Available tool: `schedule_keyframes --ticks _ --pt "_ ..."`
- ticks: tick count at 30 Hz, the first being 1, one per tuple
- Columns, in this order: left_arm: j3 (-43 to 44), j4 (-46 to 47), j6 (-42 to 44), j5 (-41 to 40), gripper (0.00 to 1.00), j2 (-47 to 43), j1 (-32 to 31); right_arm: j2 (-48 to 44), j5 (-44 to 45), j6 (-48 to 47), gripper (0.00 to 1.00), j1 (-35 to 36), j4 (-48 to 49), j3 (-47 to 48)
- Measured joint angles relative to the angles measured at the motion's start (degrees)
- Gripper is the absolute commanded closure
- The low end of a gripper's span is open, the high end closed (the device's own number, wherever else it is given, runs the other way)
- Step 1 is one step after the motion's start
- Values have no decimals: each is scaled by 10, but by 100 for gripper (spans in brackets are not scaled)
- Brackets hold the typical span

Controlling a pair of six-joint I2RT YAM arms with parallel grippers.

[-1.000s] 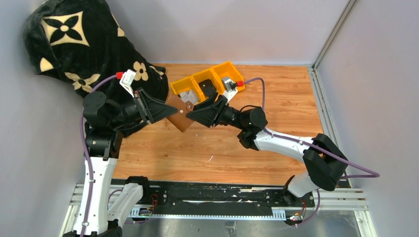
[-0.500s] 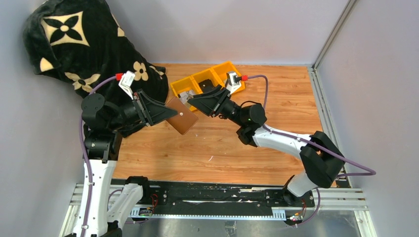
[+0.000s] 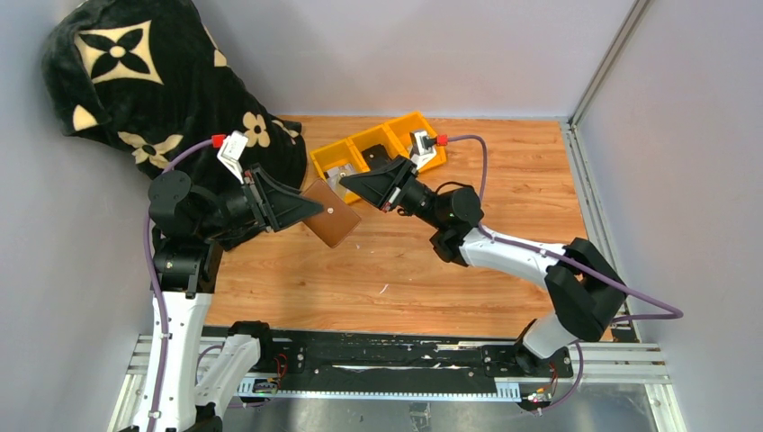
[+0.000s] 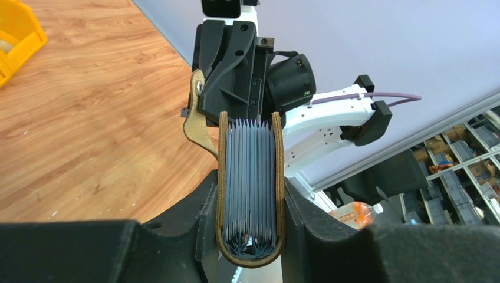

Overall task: Take the credit cards out of the card holder
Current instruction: Open the card holder at the center of the board.

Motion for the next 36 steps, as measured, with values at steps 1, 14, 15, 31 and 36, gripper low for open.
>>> schedule_keyframes --ticks 1,14,15,31,36 --pt "0 -4 6 0 75 0 0 -1 -5 -1 100 0 -9 3" --pt "-14 -54 71 -15 30 -15 0 -70 -75 -84 100 -3 -222 53" --pt "-16 -55 74 -16 32 -16 0 -74 -75 -96 100 -2 -245 56" --pt "-43 -133 348 -110 32 -108 0 -102 -88 -232 100 47 -434 137" --pt "-63 -132 369 -65 40 -129 0 -102 -90 -249 100 72 -462 159"
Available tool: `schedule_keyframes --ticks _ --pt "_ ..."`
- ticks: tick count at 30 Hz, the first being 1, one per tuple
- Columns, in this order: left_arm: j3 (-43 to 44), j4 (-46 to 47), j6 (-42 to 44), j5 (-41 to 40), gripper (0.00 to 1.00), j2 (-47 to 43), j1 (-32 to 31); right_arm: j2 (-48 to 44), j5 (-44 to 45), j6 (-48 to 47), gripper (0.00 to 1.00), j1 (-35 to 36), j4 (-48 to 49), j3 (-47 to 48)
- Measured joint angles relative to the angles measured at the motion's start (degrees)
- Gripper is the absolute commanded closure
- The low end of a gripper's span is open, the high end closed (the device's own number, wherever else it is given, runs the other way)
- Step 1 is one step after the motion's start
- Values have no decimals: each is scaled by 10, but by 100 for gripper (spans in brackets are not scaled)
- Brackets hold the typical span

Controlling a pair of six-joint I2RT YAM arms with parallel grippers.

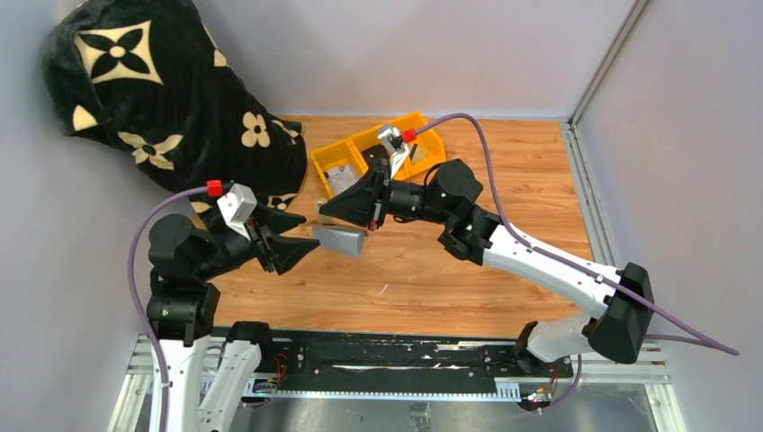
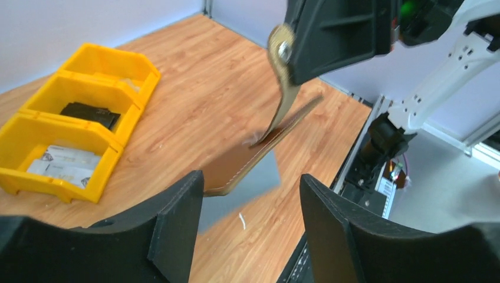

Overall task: Take the credit cards out of the card holder
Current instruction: Open the card holder at the center of the board.

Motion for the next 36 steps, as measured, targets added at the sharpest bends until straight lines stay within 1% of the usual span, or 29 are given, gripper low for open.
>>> schedule_keyframes --ticks 4,10,12,15,16,17,20,22,24,25,26,28,30,31,32,35,36 --pt "-29 -4 12 12 49 -5 0 0 4 -12 100 15 -19 20" --pt "-27 -14 33 15 54 -8 0 0 5 -23 100 25 -29 42" --pt "-20 -13 34 22 58 -4 0 1 4 -25 100 30 -36 47" --pt "-10 -9 28 42 82 1 0 2 4 -25 100 35 -37 49" --pt "-10 -4 23 47 94 1 0 2 2 -25 100 37 -36 50" --pt "-10 1 14 49 100 2 0 2 1 -25 100 38 -36 50" --pt "-22 41 -23 80 100 0 0 2 -1 -25 100 40 -33 54" --pt "-36 83 -64 110 89 -1 0 2 -1 -23 100 40 -26 57" --pt "-39 108 -89 124 55 0 0 2 -4 -21 100 40 -19 57" --pt "-39 111 -89 128 47 0 0 2 -5 -20 100 40 -19 57" --pt "-37 110 -87 136 43 1 0 2 -6 -19 100 40 -20 57" --pt "-25 93 -73 148 42 2 0 2 -8 -19 100 41 -25 57" --pt "-15 83 -61 156 43 3 0 2 -8 -19 100 41 -26 57" --pt "-12 81 -57 160 47 3 0 2 -9 -19 100 41 -26 57" --pt "-12 80 -57 161 53 2 0 2 -10 -18 100 41 -26 57" --pt "-12 79 -56 169 63 3 0 2 -10 -13 100 41 -25 57" --pt "-12 79 -56 170 69 3 0 2 -10 -12 100 41 -25 57"
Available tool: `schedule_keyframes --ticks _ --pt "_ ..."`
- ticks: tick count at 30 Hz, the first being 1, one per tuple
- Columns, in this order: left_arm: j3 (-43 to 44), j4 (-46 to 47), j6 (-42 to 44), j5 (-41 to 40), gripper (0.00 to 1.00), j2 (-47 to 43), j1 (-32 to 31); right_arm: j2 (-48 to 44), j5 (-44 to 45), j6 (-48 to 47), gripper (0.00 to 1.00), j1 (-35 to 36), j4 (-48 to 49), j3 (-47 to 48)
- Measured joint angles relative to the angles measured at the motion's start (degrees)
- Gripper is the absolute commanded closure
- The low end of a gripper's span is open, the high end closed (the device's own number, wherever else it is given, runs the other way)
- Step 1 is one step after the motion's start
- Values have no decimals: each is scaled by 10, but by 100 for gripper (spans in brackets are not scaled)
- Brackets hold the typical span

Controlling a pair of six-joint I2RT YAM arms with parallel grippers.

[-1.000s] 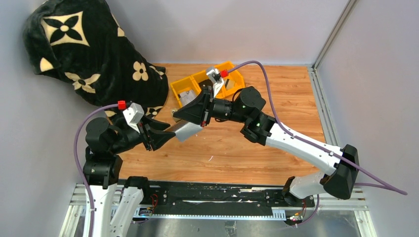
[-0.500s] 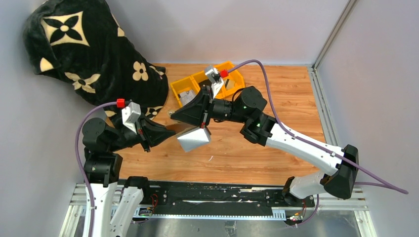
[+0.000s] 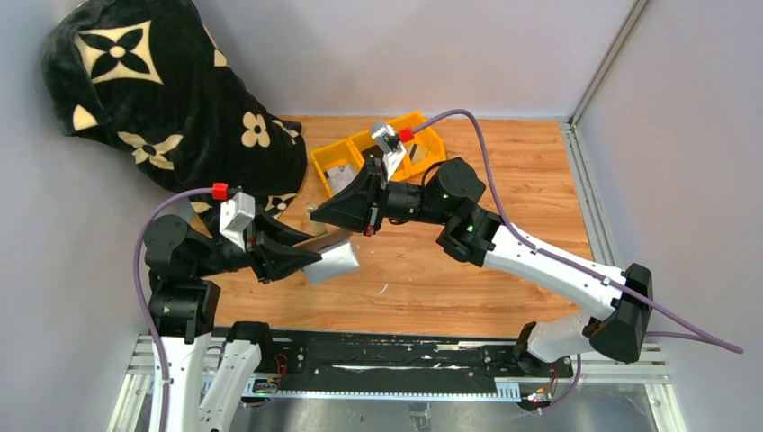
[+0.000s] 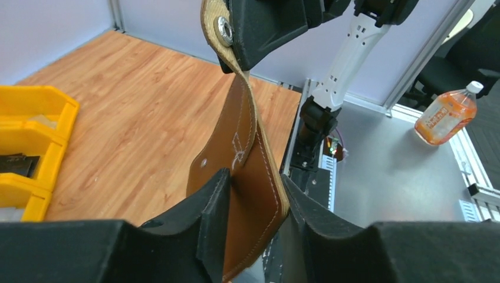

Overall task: Take the credit cards out of the card holder
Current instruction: Open the card holder at the center of the board.

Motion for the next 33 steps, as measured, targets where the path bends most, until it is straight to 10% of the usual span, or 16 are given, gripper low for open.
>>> schedule_keyframes --ticks 5,10,16,33 --pt "-7 5 -5 0 99 0 0 0 -10 10 100 0 6 0" --pt "-35 71 -73 -14 100 -7 0 2 -14 17 100 0 11 0" --pt "-57 139 -178 -40 100 -5 0 1 -30 16 24 -6 13 0" --pt "17 186 -353 -30 100 55 0 -226 -99 -170 18 -121 -63 -225"
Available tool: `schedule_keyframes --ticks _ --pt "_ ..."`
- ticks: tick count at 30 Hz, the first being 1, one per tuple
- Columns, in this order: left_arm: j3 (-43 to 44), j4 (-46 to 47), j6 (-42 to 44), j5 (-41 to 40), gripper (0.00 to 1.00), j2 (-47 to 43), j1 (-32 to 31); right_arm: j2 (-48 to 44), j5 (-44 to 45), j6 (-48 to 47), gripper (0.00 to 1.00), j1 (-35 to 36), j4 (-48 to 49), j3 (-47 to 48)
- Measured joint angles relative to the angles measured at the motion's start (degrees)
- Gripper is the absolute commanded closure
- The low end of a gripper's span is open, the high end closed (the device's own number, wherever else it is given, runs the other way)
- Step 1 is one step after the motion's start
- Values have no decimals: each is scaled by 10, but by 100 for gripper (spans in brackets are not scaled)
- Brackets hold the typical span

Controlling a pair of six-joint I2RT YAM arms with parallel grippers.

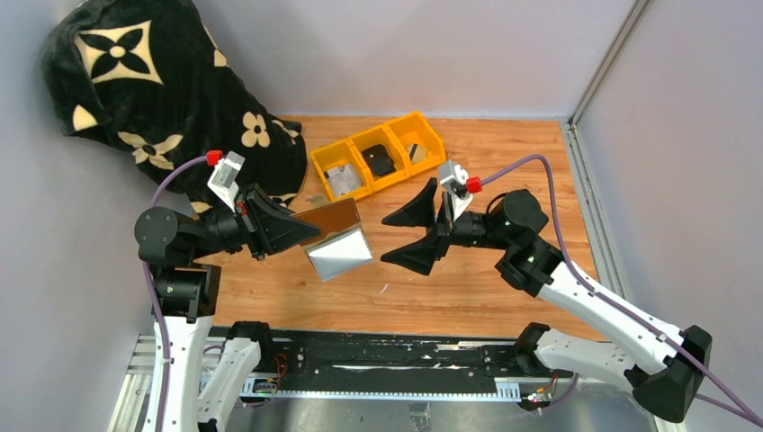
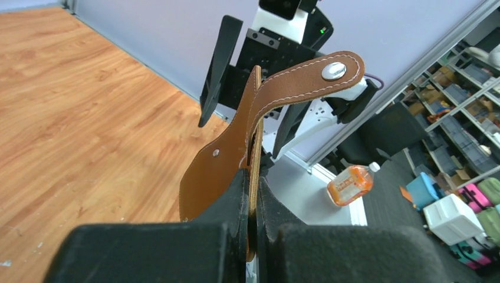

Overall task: Take the credit cards out of the card holder
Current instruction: Open the card holder at the center of the board.

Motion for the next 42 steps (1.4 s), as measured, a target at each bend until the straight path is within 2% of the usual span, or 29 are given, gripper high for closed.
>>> schedule_keyframes --ticks 7,20,37,42 --pt "0 2 -32 7 100 6 0 17 -16 -31 18 0 37 -35" --pt "7 4 -48 7 100 6 0 78 -17 -30 17 20 76 -26" --pt "16 4 -61 7 100 6 -4 153 -20 -31 17 46 118 81" --pt "20 6 -61 10 100 5 -4 125 -40 -42 16 47 99 68"
